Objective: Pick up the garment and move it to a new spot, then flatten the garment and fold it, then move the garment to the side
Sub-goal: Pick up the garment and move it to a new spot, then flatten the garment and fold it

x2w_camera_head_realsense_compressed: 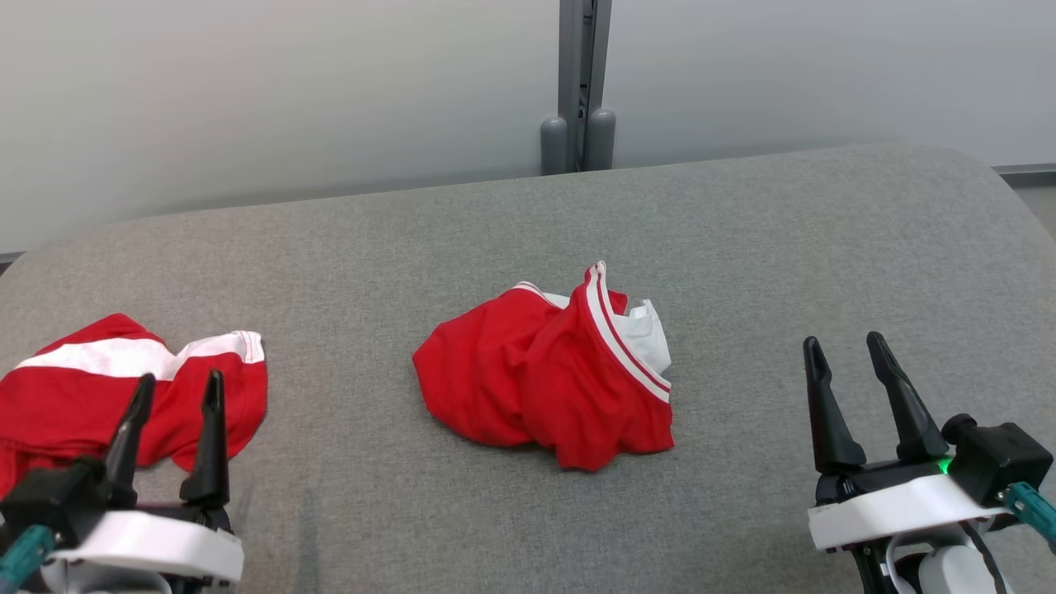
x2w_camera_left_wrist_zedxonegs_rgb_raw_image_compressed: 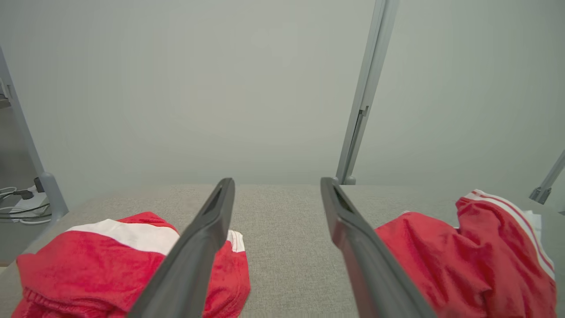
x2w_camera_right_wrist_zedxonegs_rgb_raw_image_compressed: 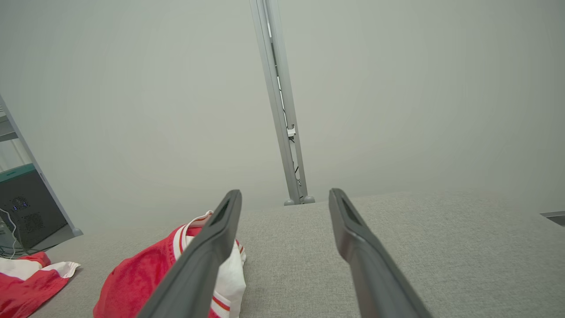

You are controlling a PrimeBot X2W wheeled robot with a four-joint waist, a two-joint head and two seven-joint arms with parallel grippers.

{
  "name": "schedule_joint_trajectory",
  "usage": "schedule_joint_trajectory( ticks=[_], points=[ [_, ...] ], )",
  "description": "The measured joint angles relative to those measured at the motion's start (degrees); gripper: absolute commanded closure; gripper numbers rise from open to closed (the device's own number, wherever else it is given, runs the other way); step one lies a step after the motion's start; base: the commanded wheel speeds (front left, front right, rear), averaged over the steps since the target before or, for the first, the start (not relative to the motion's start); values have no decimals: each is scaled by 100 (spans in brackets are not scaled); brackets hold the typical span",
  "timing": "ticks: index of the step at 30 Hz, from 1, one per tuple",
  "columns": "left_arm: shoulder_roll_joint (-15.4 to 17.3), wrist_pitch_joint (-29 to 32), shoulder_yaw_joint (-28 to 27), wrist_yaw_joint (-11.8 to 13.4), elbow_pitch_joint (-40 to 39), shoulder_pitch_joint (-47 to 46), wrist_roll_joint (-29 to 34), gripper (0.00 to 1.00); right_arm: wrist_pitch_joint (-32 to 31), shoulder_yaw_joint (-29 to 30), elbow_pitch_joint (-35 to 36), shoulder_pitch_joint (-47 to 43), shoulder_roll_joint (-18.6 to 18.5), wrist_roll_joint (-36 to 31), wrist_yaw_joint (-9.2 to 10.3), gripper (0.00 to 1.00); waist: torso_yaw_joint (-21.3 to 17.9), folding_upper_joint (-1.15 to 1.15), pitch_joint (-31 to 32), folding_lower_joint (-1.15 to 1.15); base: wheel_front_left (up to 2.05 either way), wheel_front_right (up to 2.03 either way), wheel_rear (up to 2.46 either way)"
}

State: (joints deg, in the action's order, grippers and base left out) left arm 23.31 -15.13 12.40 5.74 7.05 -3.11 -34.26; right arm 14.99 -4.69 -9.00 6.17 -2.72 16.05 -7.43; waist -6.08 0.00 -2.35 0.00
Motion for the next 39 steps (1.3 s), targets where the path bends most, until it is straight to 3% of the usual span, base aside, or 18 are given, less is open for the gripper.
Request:
schedule_joint_trajectory(
  ticks=[6,16,34,39],
  points=[
    [-608,-1,-520,-390,-99,581,470,0,0,5,3,-89,-1,38,-1,0,-12,0,3,0,0,0,0],
    [-994,-1,-877,-824,26,575,893,0,0,-58,-71,-53,1,9,-1,0,49,0,17,0,0,0,0],
    [-1322,-1,-1182,-1126,297,525,1209,0,0,-254,-252,14,-1,-9,-1,0,129,0,51,0,0,0,0],
    [-1358,-1,-1251,-1170,337,522,1249,0,0,-742,-689,209,-4,-48,0,0,113,0,39,0,0,0,0]
  ],
)
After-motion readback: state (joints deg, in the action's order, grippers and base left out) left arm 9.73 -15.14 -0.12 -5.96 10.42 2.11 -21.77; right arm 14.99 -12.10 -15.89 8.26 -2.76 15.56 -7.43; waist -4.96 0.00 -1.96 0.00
